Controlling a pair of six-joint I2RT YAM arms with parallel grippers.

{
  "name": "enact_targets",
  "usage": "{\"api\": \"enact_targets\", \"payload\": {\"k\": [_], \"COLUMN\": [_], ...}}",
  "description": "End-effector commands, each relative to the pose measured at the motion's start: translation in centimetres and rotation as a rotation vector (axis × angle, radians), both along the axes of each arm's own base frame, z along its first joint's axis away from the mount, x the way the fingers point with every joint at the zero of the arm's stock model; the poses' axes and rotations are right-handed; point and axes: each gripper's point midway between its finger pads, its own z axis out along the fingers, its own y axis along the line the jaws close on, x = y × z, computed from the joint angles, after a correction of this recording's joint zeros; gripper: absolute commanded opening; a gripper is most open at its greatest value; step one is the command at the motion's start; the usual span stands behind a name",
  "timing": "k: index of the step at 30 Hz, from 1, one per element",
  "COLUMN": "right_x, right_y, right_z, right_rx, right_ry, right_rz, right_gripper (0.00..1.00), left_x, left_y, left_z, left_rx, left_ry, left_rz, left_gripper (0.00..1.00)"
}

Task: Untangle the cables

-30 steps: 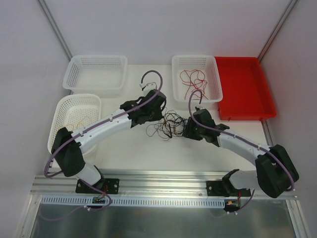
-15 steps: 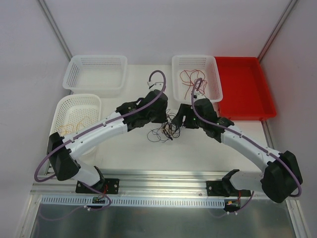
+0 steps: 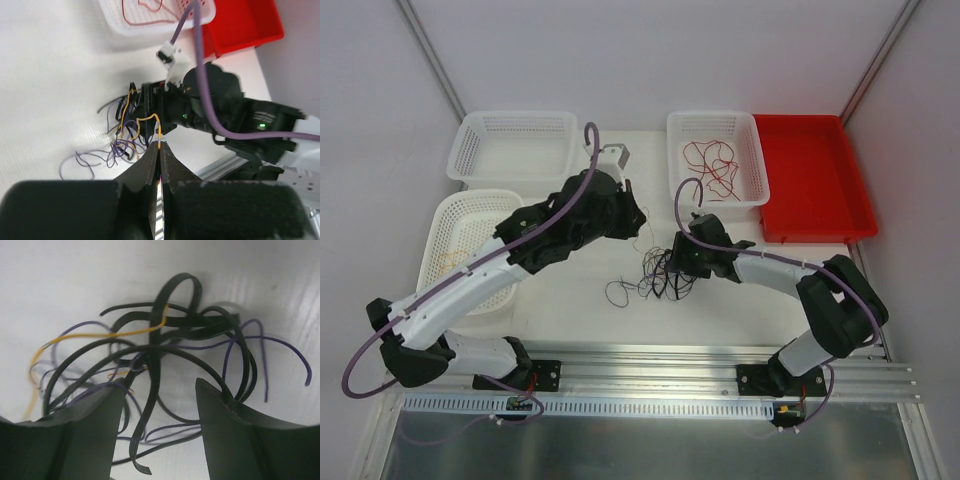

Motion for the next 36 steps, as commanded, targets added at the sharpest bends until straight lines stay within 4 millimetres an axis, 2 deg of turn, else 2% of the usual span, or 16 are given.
{"api": "enact_targets", "payload": {"k": [1, 2, 4, 5, 7, 8, 10, 12, 13, 14, 19, 25, 31, 36], "right_x": [0.3, -0.2, 0.2, -0.1, -0.4, -0.3, -0.6, -0.6, -0.6, -0.6, -0.9, -1.0, -1.1, -1.4], "right_y": [-1.9, -2.8, -4.5, -5.5, -7.6, -8.2, -9.9, -10.6, -11.9, -12.3, -14.3, -16.0, -16.9, -17.9], "right_z": [-1.8, -2.7, -3.2, -3.4, -4.0, -3.6, -3.7, -3.0, -3.2, -3.0, -2.5, -1.1, 0.4, 1.1], "right_rx": [-0.024, -0.039, -0.045, -0.06, -0.086, -0.086, -0.11, -0.112, -0.155, -0.163, -0.194, -0.219, -0.249, -0.248], "right_ry": [0.033, 0.056, 0.069, 0.088, 0.11, 0.101, 0.109, 0.093, 0.089, 0.085, 0.084, 0.062, 0.033, 0.033], "right_rz": [-0.081, -0.096, -0.145, -0.161, -0.198, -0.208, -0.231, -0.237, -0.261, -0.267, -0.304, -0.33, -0.326, -0.349], "right_gripper": [0.61, 0.6, 0.59, 0.59, 0.58, 0.58, 0.58, 0.58, 0.58, 0.58, 0.58, 0.58, 0.58, 0.58], "left_x": [-0.2, -0.3, -0.1, -0.1, 0.0, 0.4, 0.4, 0.4, 0.4, 0.1, -0.7, -1.3, -0.2, 0.7], "left_y": [3.4, 4.8, 6.9, 8.4, 10.9, 12.9, 15.0, 17.6, 18.5, 19.6, 23.1, 28.3, 28.3, 30.0], "left_z": [6.4, 7.8, 9.2, 11.1, 11.7, 13.1, 13.6, 14.6, 14.9, 16.0, 17.9, 17.8, 16.4, 15.3], "left_rx": [-0.045, -0.041, -0.028, -0.042, -0.007, -0.016, 0.004, 0.024, 0.034, 0.037, 0.098, 0.257, 0.334, 0.387], "left_ry": [-0.148, -0.172, -0.205, -0.241, -0.257, -0.28, -0.281, -0.303, -0.311, -0.341, -0.405, -0.431, -0.402, -0.359], "left_rz": [0.056, 0.076, 0.128, 0.158, 0.212, 0.267, 0.308, 0.376, 0.399, 0.424, 0.523, 0.723, 0.724, 0.785], "left_gripper": [0.0, 0.0, 0.0, 0.0, 0.0, 0.0, 0.0, 0.0, 0.0, 0.0, 0.0, 0.0, 0.0, 0.0]}}
